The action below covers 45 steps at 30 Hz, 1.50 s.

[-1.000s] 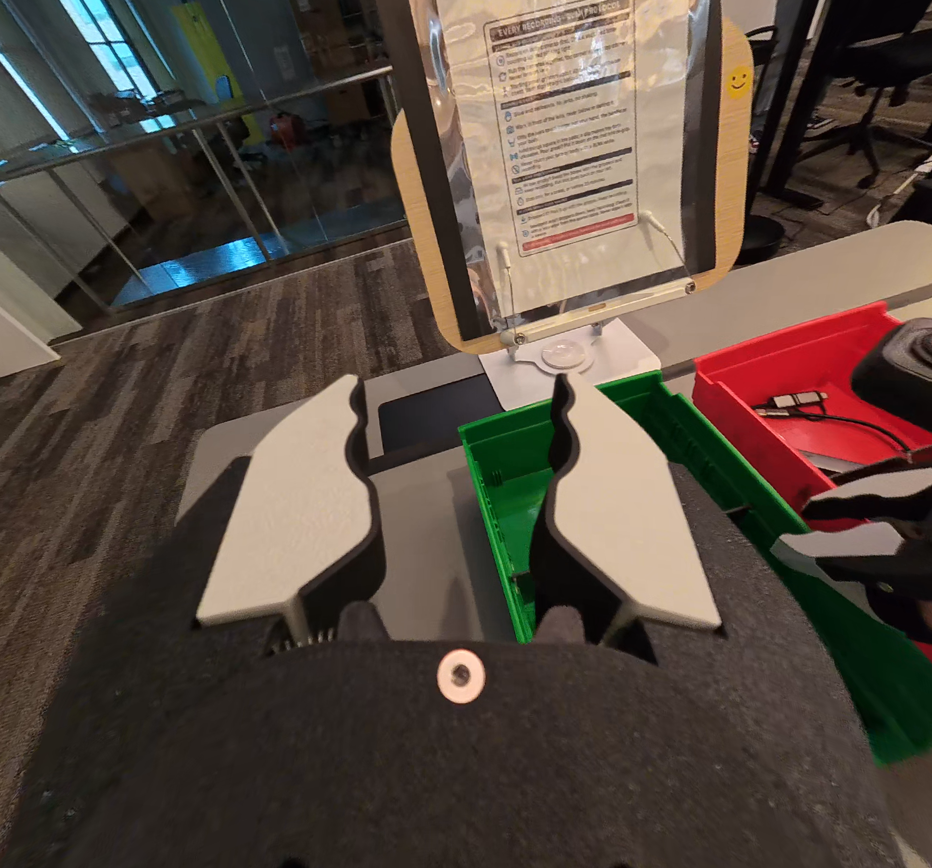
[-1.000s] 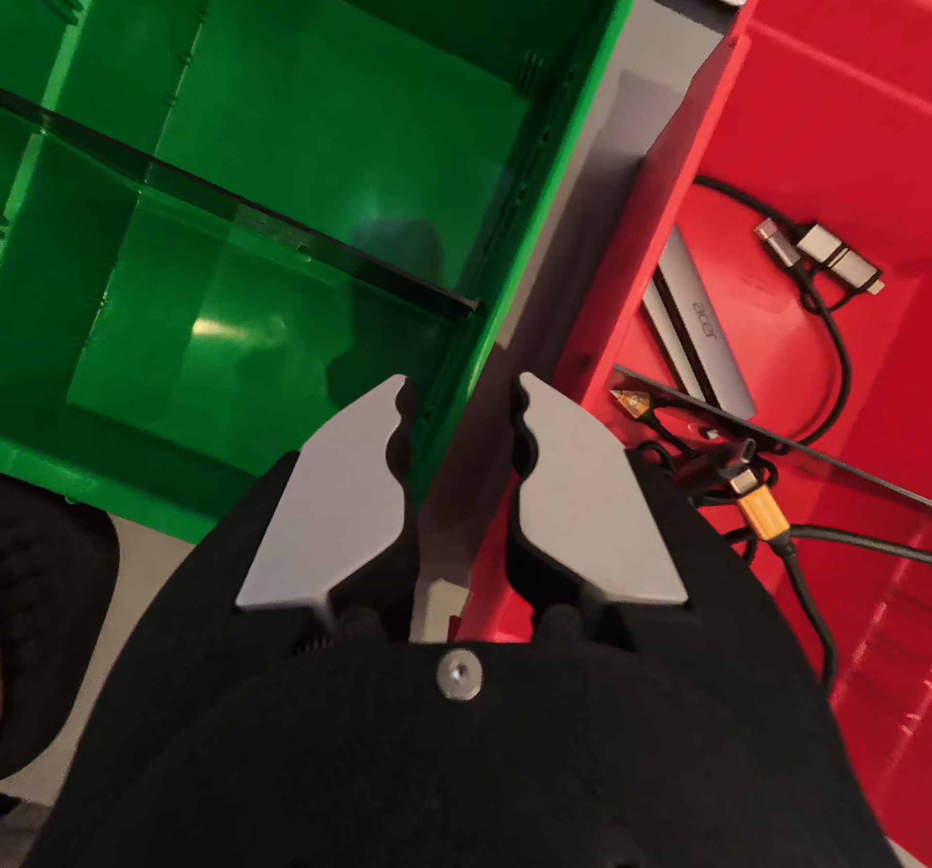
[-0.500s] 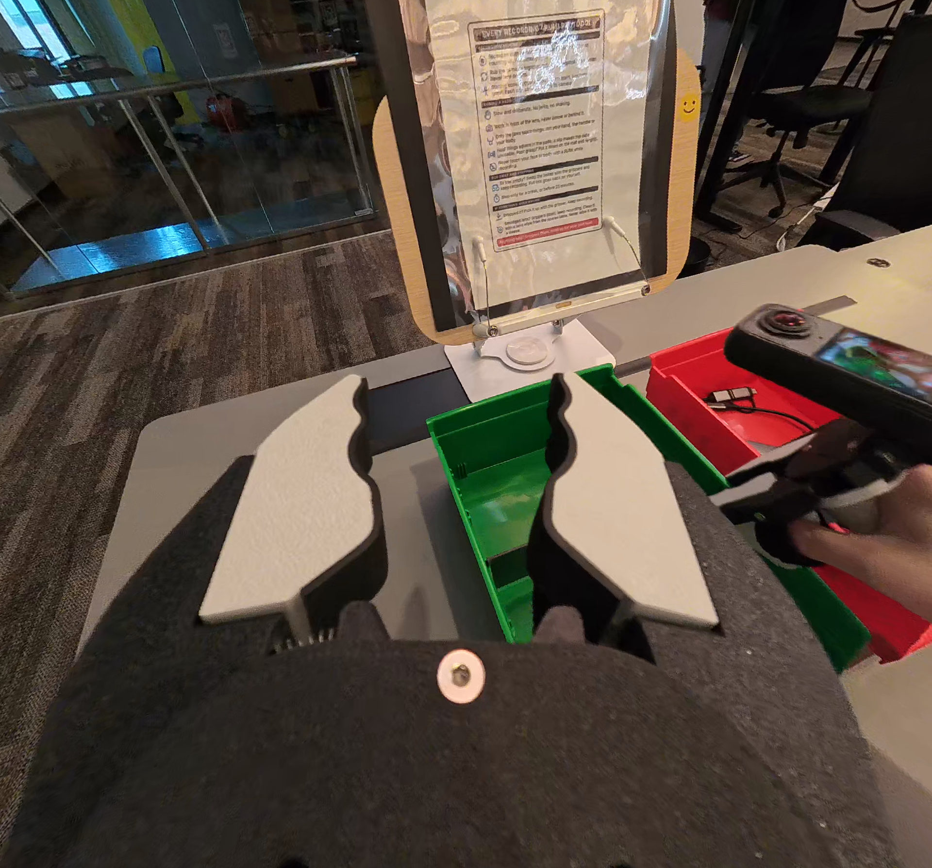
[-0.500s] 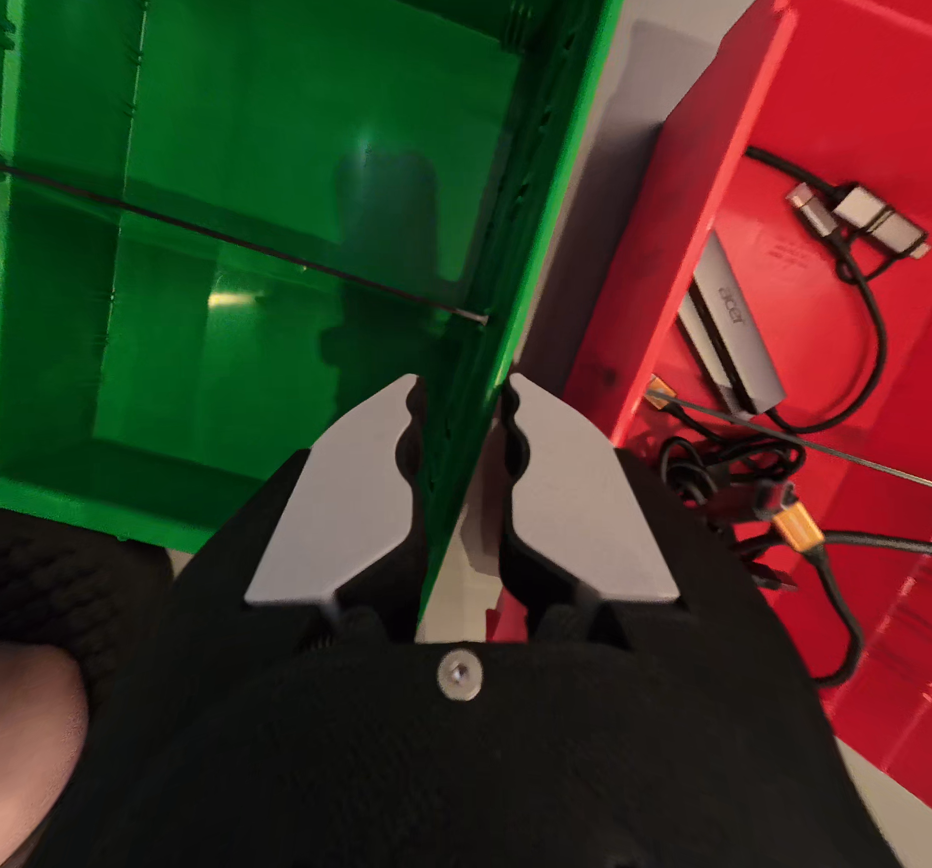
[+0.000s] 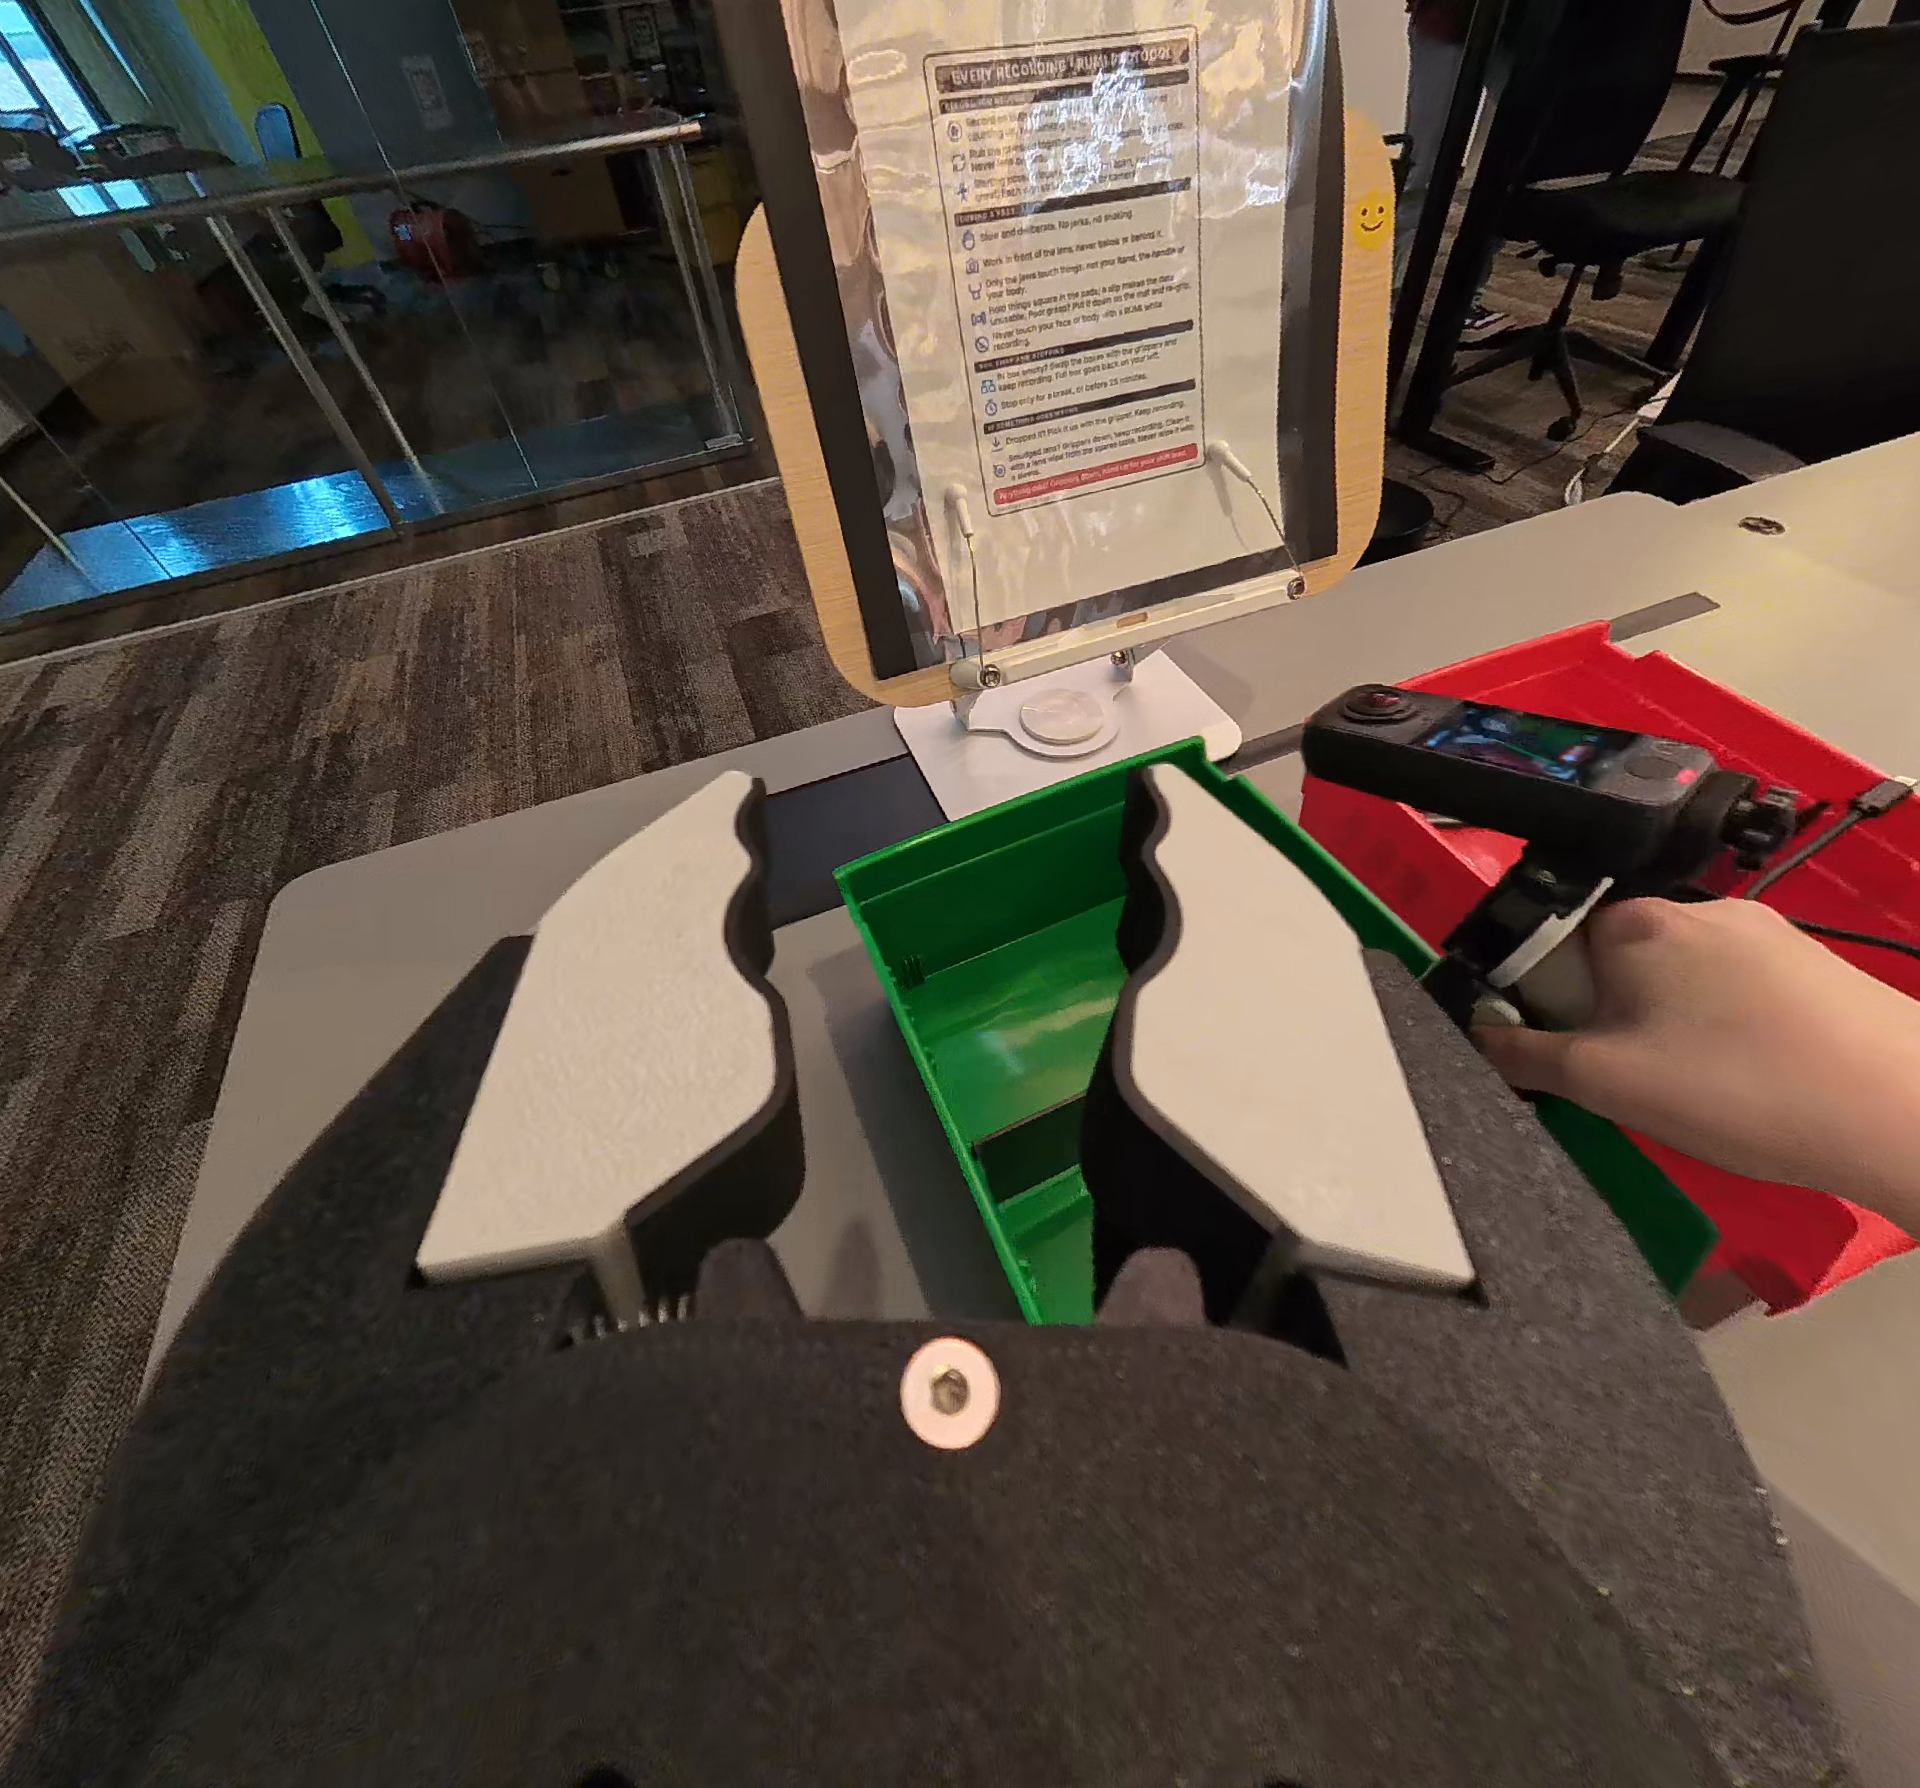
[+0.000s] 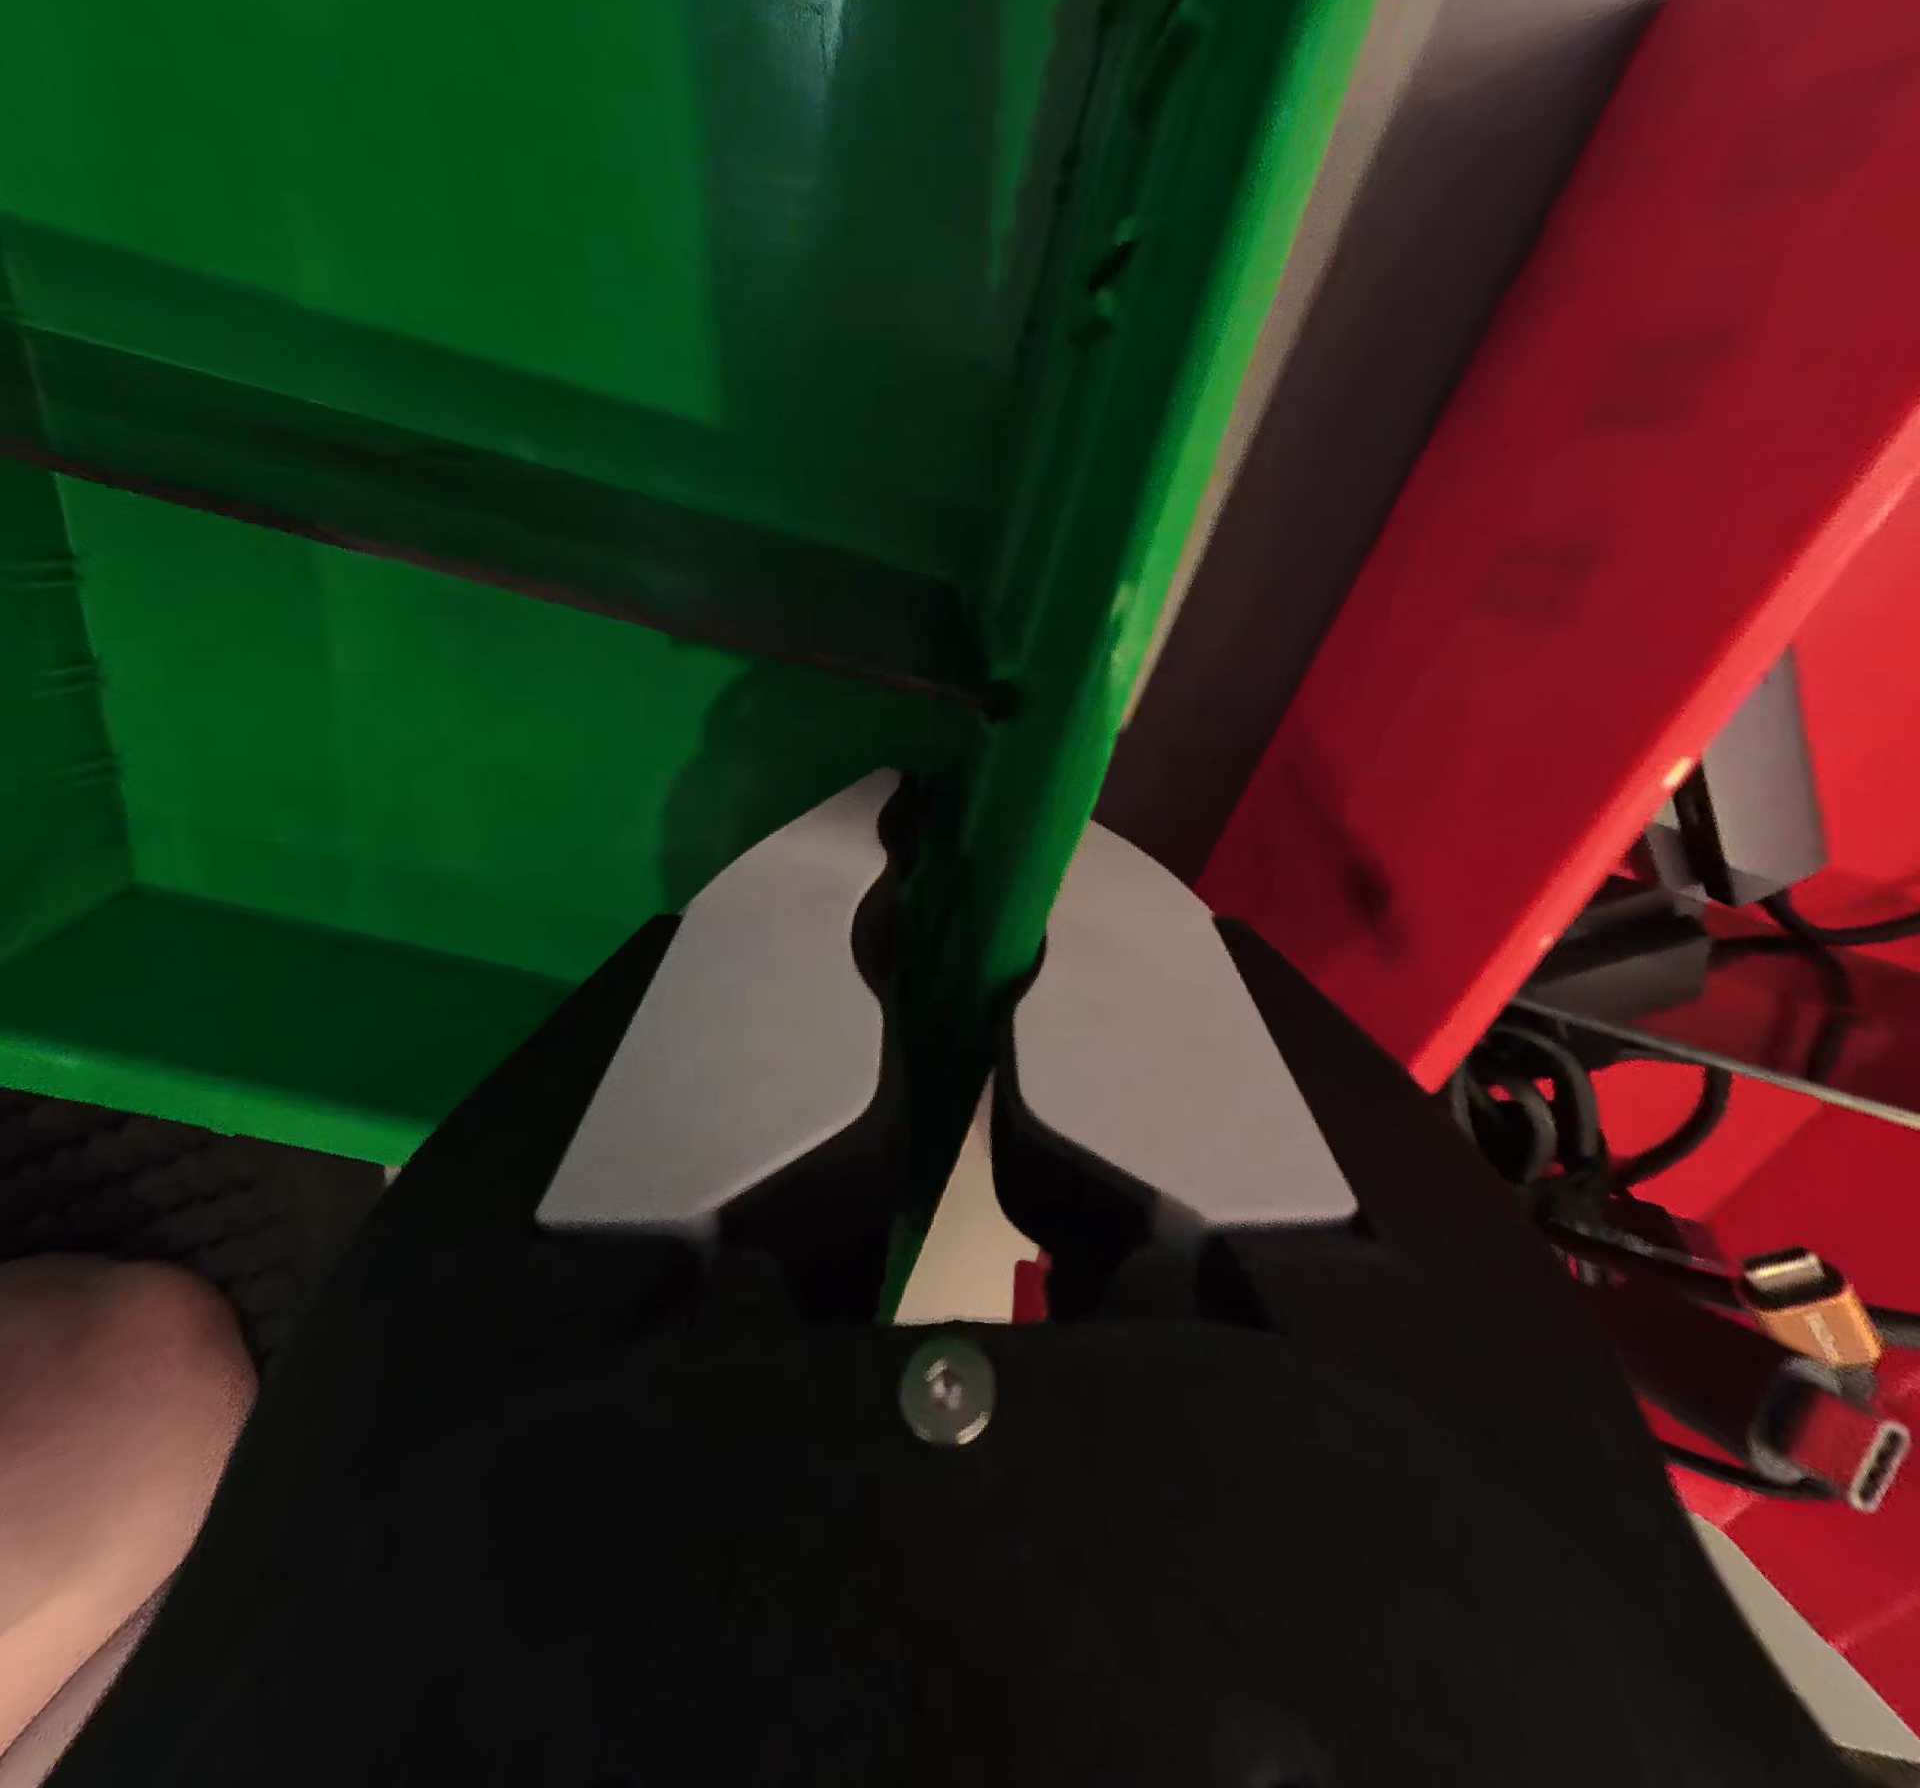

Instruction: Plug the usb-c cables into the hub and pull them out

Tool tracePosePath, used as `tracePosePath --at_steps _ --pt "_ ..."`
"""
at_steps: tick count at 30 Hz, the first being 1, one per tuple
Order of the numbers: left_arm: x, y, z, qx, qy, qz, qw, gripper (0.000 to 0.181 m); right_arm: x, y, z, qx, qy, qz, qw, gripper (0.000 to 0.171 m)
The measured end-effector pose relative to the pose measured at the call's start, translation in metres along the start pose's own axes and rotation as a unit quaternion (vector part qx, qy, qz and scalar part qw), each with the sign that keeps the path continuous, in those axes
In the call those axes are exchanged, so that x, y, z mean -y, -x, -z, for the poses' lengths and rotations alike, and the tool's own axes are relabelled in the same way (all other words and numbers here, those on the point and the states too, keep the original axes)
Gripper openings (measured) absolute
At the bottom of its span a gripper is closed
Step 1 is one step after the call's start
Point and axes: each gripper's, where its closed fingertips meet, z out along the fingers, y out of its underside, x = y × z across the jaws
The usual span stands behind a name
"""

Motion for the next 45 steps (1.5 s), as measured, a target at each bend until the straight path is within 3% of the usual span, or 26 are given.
tracePosePath --at_steps 3,7,13,19,24,27,30,33,35,38,42,45 --pt "0.0 -0.006 0.0 -0.004 0.003 -0.006 1.0 0.064 0.002 0.003 -0.001 0.009 0.013 0.001 1.0 0.01" --pt "0.008 -0.013 0.008 -0.007 -0.012 -0.001 1.0 0.064 0.014 0.028 -0.002 0.106 0.003 0.003 0.994 0.007" --pt "0.039 -0.031 0.05 -0.045 -0.095 0.062 0.993 0.065 0.036 0.039 0.032 0.076 0.014 0.069 0.995 0.006" --pt "0.073 -0.049 0.117 -0.09 -0.218 0.1 0.967 0.07 0.052 0.035 0.124 0.102 -0.001 0.107 0.989 0.007" --pt "0.074 -0.054 0.137 -0.115 -0.235 0.108 0.959 0.075 0.043 -0.054 0.233 0.089 -0.066 0.067 0.992 0.006" --pt "0.068 -0.059 0.116 -0.144 -0.199 0.114 0.963 0.072 0.011 -0.142 0.283 0.059 -0.093 0.0 0.994 0.006" --pt "0.056 -0.075 0.067 -0.171 -0.131 0.116 0.97 0.064 -0.039 -0.234 0.31 0.018 -0.107 -0.08 0.991 0.006" --pt "0.009 -0.113 -0.007 -0.191 0.028 0.087 0.977 0.072 -0.095 -0.316 0.312 -0.012 -0.111 -0.168 0.979 0.006" --pt "-0.03 -0.15 -0.049 -0.232 0.14 0.065 0.96 0.074 -0.133 -0.359 0.302 -0.027 -0.105 -0.223 0.969 0.007" --pt "-0.059 -0.198 -0.095 -0.28 0.199 0.089 0.935 0.068 -0.187 -0.407 0.276 -0.041 -0.087 -0.288 0.953 0.007" --pt "-0.119 -0.232 -0.121 -0.27 0.313 0.031 0.91 0.081 -0.243 -0.44 0.226 -0.043 -0.06 -0.334 0.94 0.007" --pt "-0.146 -0.246 -0.128 -0.26 0.356 0.001 0.898 0.082 -0.273 -0.449 0.191 -0.023 -0.036 -0.352 0.935 0.007"
